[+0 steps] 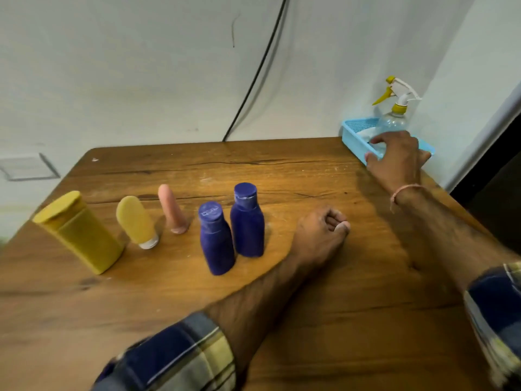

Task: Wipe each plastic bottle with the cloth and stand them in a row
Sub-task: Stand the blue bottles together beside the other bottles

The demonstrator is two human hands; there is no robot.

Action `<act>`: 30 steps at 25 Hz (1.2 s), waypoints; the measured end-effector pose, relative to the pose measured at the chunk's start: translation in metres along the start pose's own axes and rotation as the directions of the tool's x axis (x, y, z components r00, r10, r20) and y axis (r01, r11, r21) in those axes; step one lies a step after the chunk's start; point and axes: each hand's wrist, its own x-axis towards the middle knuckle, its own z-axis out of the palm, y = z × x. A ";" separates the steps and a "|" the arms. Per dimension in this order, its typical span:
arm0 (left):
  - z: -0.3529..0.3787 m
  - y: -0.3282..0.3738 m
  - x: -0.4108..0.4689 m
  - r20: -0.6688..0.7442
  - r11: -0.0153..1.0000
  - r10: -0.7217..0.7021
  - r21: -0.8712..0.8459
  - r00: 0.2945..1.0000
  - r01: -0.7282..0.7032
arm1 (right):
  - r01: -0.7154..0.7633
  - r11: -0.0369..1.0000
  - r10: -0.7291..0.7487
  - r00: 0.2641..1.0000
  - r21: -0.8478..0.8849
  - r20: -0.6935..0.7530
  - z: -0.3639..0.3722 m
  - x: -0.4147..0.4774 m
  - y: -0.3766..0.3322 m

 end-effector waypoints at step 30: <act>-0.137 -0.017 -0.110 -0.453 0.977 -0.204 -0.043 0.868 0.207 | -0.213 0.833 -0.011 0.917 0.511 0.399 0.025 -0.205 -0.140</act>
